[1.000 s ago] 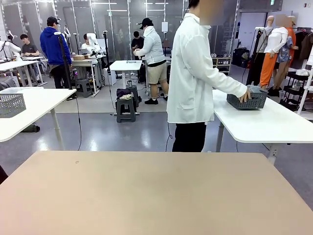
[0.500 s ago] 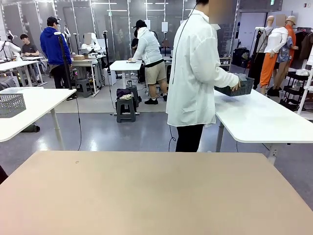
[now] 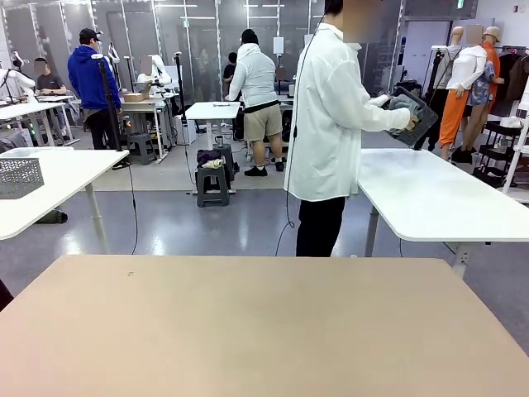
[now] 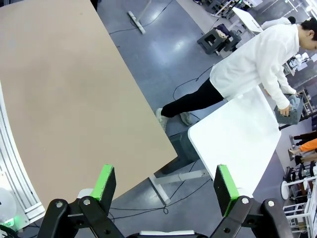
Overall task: Fold the towels and place them in the basket.
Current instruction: When a person lays out a Towel with hook on the table, fold it in half twice.
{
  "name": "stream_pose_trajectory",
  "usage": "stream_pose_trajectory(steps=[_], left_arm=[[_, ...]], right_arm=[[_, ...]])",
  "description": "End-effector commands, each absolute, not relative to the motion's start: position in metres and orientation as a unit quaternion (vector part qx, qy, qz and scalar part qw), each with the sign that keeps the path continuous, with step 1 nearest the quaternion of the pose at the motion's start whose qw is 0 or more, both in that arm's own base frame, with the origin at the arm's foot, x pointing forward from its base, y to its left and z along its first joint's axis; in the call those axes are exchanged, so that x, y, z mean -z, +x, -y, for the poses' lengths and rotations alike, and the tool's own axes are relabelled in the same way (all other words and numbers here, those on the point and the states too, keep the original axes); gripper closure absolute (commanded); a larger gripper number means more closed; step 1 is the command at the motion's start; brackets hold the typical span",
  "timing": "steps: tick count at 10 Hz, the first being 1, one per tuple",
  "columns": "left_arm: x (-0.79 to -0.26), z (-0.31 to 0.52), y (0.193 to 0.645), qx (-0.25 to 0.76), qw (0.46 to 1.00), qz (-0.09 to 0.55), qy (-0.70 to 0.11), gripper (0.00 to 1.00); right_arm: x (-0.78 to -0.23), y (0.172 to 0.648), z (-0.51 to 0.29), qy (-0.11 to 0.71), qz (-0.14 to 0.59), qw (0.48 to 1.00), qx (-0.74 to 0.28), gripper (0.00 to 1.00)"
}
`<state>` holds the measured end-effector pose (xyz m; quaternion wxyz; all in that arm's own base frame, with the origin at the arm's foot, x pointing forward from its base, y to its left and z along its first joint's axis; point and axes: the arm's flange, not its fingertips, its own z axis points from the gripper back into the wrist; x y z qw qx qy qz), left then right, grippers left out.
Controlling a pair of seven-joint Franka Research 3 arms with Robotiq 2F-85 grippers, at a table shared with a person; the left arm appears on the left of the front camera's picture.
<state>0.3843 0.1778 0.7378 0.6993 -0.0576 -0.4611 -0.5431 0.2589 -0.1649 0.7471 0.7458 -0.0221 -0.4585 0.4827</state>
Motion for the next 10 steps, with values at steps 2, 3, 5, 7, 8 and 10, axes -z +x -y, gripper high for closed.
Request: stream_pose_trajectory(steps=[2, 3, 5, 7, 8, 10], left_arm=[[-0.7390, -0.1777, 0.3836, 0.544, 0.698, 0.463, -0.059, 0.00], [-0.7390, -0.1777, 0.3836, 0.544, 0.698, 0.463, -0.059, 0.00], [-0.7390, -0.1777, 0.3836, 0.544, 0.698, 0.463, -0.059, 0.00], [-0.7372, -0.1784, 0.3849, 0.543, 0.700, 0.461, -0.058, 0.00], [-0.7396, -0.1769, 0.3856, 0.557, 0.699, 0.443, -0.066, 0.00], [-0.7421, -0.1731, 0.3830, 0.573, 0.703, 0.413, -0.078, 0.00]], right_arm=[[-0.7472, 0.2582, 0.1652, -0.024, 0.459, 0.744, -0.485, 0.00], [-0.7472, 0.2582, 0.1652, -0.024, 0.459, 0.744, -0.485, 0.00], [-0.7472, 0.2582, 0.1652, -0.024, 0.459, 0.744, -0.485, 0.00], [-0.7475, 0.2575, 0.1662, -0.021, 0.461, 0.747, -0.478, 0.00], [-0.7474, 0.2596, 0.1658, 0.000, 0.447, 0.744, -0.496, 0.00], [-0.7484, 0.2575, 0.1622, 0.017, 0.437, 0.737, -0.515, 0.00]])
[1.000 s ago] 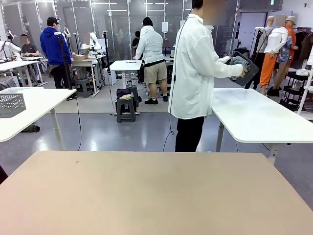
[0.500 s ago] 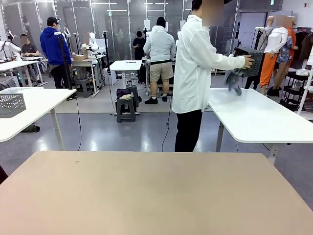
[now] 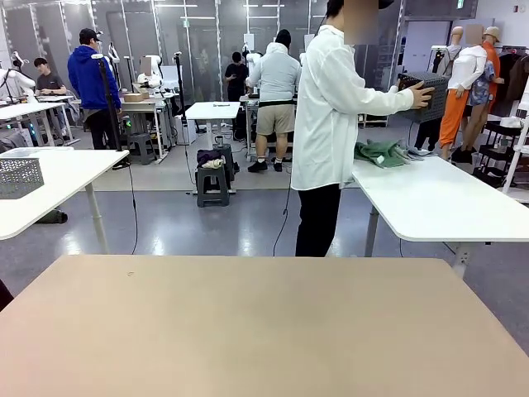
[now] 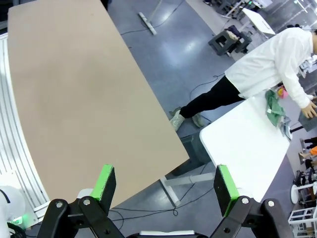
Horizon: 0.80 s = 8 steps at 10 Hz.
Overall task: Fold the towels and place them in the basket.
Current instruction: When a person lays out a Towel with hook on the table, fold it in half twice.
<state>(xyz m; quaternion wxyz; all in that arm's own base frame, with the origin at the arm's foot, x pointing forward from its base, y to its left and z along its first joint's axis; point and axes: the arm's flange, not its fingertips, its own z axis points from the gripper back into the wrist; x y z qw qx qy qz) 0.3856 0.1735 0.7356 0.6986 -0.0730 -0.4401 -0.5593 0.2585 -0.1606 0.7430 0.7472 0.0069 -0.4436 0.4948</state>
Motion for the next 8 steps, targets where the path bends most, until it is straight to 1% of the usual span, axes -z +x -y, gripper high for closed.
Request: stream_pose_trajectory(steps=[1, 6, 8], left_arm=[[-0.742, -0.172, 0.380, 0.577, 0.707, 0.401, -0.081, 0.00], [-0.741, -0.167, 0.375, 0.599, 0.703, 0.372, -0.093, 0.00], [-0.741, -0.165, 0.375, 0.602, 0.700, 0.372, -0.097, 0.00]], right_arm=[[-0.748, 0.255, 0.158, 0.027, 0.432, 0.733, -0.525, 0.00], [-0.748, 0.249, 0.143, 0.037, 0.400, 0.727, -0.557, 0.00], [-0.747, 0.249, 0.142, 0.045, 0.391, 0.726, -0.564, 0.00]])
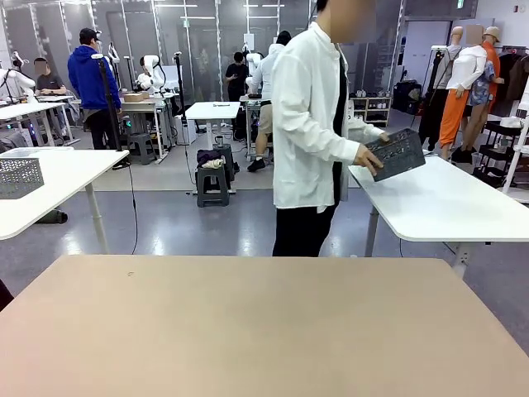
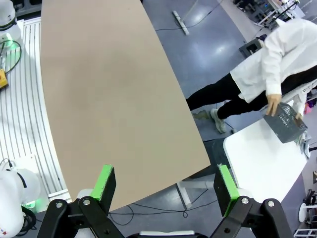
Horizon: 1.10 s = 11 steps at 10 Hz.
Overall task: Fold the towels and place them in the basket.
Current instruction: When a person lays out a Towel with hook on the table, fold it in half twice.
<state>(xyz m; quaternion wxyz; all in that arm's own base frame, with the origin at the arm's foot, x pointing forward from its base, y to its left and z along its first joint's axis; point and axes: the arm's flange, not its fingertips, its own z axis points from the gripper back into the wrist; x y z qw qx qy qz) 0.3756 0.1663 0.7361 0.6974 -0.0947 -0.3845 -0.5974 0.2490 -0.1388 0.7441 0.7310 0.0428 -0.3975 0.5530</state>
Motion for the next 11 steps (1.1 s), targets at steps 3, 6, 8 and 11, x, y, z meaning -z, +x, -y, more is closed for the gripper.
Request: stream_pose_trajectory(steps=[3, 6, 8, 11], left_arm=[[-0.7401, -0.1633, 0.3744, 0.605, 0.700, 0.368, -0.097, 0.00], [-0.7388, -0.1608, 0.3742, 0.610, 0.697, 0.362, -0.102, 0.00], [-0.7384, -0.1595, 0.3737, 0.614, 0.695, 0.358, -0.107, 0.00], [-0.7386, -0.1572, 0.3741, 0.623, 0.693, 0.345, -0.112, 0.00]], right_arm=[[-0.7471, 0.2486, 0.1419, 0.057, 0.382, 0.727, -0.567, 0.00], [-0.7477, 0.2491, 0.1428, 0.059, 0.382, 0.726, -0.569, 0.00], [-0.7491, 0.2494, 0.1429, 0.062, 0.378, 0.725, -0.572, 0.00], [-0.7478, 0.2514, 0.1410, 0.068, 0.369, 0.722, -0.581, 0.00]])
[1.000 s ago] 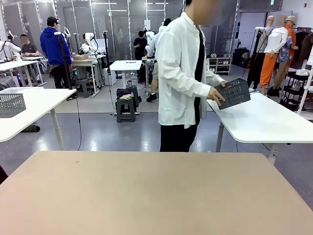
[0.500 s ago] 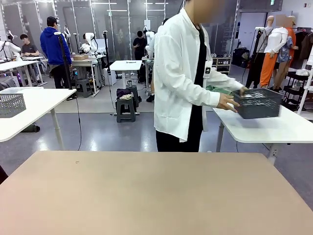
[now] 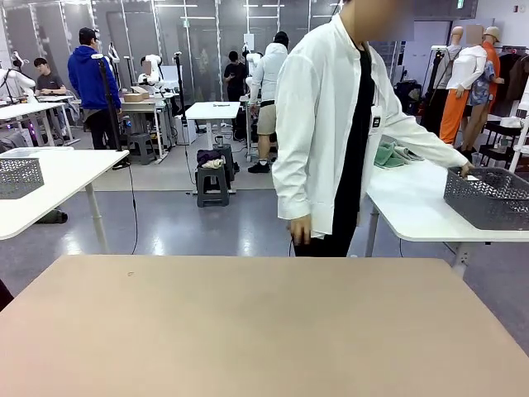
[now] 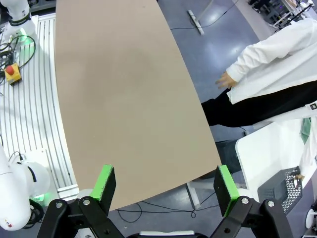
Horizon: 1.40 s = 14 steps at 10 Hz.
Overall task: Fold the towels and place them in the basket.
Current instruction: When a person lays out a Towel with hook on the table, fold it in half twice.
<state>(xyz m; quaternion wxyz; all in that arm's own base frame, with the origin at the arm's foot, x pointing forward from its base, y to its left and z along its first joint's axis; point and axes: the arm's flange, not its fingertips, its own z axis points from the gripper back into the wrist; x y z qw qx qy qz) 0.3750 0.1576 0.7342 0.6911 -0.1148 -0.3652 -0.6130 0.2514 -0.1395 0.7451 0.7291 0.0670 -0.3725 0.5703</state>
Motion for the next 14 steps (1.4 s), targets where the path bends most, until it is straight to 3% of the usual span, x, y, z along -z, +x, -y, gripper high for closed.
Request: stream_pose_trajectory(steps=[1, 14], left_arm=[[-0.739, -0.157, 0.374, 0.624, 0.692, 0.343, -0.114, 0.00], [-0.753, -0.160, 0.374, 0.625, 0.667, 0.376, -0.155, 0.00]], right_arm=[[-0.748, 0.252, 0.141, 0.069, 0.368, 0.722, -0.582, 0.00], [-0.759, 0.247, 0.149, 0.093, 0.408, 0.698, -0.581, 0.00]])
